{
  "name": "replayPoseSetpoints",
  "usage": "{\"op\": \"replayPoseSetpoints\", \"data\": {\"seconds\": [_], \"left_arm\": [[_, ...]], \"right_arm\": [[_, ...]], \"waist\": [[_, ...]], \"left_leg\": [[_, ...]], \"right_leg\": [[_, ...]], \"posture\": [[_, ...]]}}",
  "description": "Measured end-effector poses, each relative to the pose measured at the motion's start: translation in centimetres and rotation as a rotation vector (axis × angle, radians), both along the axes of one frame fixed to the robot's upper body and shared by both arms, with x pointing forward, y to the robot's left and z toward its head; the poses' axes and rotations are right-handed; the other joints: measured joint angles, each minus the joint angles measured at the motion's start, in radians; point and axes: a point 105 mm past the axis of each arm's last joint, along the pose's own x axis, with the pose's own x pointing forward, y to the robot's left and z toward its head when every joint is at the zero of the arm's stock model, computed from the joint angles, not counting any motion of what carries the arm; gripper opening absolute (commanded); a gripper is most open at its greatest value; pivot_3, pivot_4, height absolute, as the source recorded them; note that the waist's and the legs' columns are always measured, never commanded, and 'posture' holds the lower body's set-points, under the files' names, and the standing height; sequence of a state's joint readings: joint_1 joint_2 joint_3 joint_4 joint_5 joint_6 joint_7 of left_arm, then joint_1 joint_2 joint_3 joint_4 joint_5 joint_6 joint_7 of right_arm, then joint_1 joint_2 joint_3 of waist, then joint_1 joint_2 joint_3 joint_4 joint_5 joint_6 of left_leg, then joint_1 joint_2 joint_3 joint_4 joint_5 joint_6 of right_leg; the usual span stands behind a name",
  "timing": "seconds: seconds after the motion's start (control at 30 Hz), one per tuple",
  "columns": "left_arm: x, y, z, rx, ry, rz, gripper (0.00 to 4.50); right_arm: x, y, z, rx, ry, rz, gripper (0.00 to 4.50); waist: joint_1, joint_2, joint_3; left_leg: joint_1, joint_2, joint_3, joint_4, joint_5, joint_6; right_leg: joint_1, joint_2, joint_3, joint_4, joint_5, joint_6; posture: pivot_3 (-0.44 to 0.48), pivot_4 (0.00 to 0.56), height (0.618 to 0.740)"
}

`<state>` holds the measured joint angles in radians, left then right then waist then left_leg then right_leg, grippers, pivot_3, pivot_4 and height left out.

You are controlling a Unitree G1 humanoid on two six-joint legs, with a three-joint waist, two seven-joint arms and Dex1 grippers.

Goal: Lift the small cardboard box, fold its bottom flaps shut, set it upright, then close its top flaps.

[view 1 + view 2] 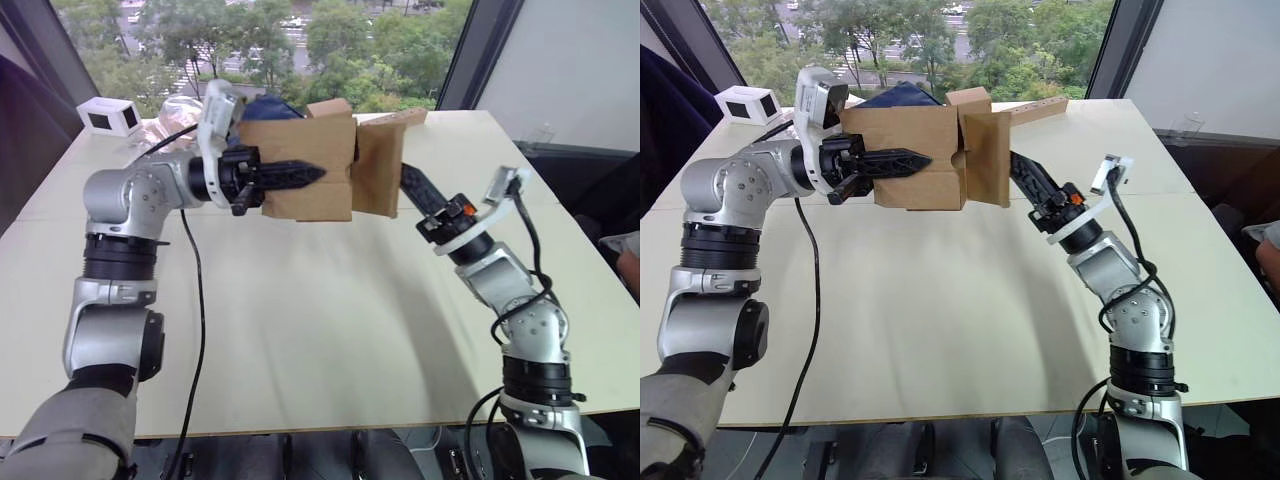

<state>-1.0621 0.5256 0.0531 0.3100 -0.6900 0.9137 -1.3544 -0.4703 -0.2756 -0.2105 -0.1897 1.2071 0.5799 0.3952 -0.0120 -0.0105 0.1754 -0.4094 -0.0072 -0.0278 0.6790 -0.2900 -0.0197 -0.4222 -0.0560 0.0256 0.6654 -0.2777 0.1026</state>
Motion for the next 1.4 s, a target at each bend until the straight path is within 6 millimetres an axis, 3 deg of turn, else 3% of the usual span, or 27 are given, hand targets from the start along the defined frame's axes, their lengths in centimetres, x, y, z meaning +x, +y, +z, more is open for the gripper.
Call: {"op": "replayPoseSetpoints", "data": {"seconds": [0.27, 0.73, 0.83, 0.9, 1.4], "left_arm": [[0.1, 0.0, 0.0, 0.0, 0.001, 0.008, 0.0], [0.1, -0.1, -0.1, -0.005, 0.007, 0.004, 0.0], [0.1, -0.3, -0.1, -0.008, 0.009, 0.0, 0.0], [0.1, -0.3, -0.1, -0.009, 0.009, 0.0, 0.0], [0.5, -1.0, -0.1, -0.039, 0.016, 0.019, 0.0]], "right_arm": [[-2.6, 2.0, 0.7, 0.086, -0.027, 0.134, 3.06], [-2.7, 2.1, 0.4, 0.208, 0.01, 0.143, 3.06], [-2.6, 2.2, 0.2, 0.221, 0.019, 0.14, 2.37], [-2.4, 2.3, 0.1, 0.233, 0.029, 0.131, 1.67], [-1.7, 3.5, 0.0, 0.291, 0.046, 0.079, 1.67]], "waist": [[-0.005, 0.0, 0.0], [-0.006, 0.0, 0.0], [-0.006, 0.0, 0.0], [-0.006, 0.0, 0.0], [-0.007, 0.0, 0.0]], "left_leg": [[0.0, 0.0, 0.0, 0.0, 0.0, 0.0], [0.0, 0.0, 0.0, 0.0, 0.0, 0.0], [0.0, 0.0, 0.0, 0.0, 0.0, 0.0], [0.0, 0.0, 0.0, 0.0, 0.0, 0.0], [0.0, 0.0, 0.0, 0.0, 0.0, 0.0]], "right_leg": [[0.0, 0.0, 0.0, 0.0, 0.0, 0.0], [0.0, 0.0, 0.0, 0.0, 0.0, 0.0], [0.0, 0.0, 0.0, 0.0, 0.0, 0.0], [0.0, 0.0, 0.0, 0.0, 0.0, 0.0], [0.0, 0.0, 0.0, 0.0, 0.0, 0.0]], "posture": [[0.0, 0.15, 0.74], [0.0, 0.15, 0.74], [0.0, 0.15, 0.74], [0.0, 0.15, 0.74], [0.0, 0.15, 0.74]]}}
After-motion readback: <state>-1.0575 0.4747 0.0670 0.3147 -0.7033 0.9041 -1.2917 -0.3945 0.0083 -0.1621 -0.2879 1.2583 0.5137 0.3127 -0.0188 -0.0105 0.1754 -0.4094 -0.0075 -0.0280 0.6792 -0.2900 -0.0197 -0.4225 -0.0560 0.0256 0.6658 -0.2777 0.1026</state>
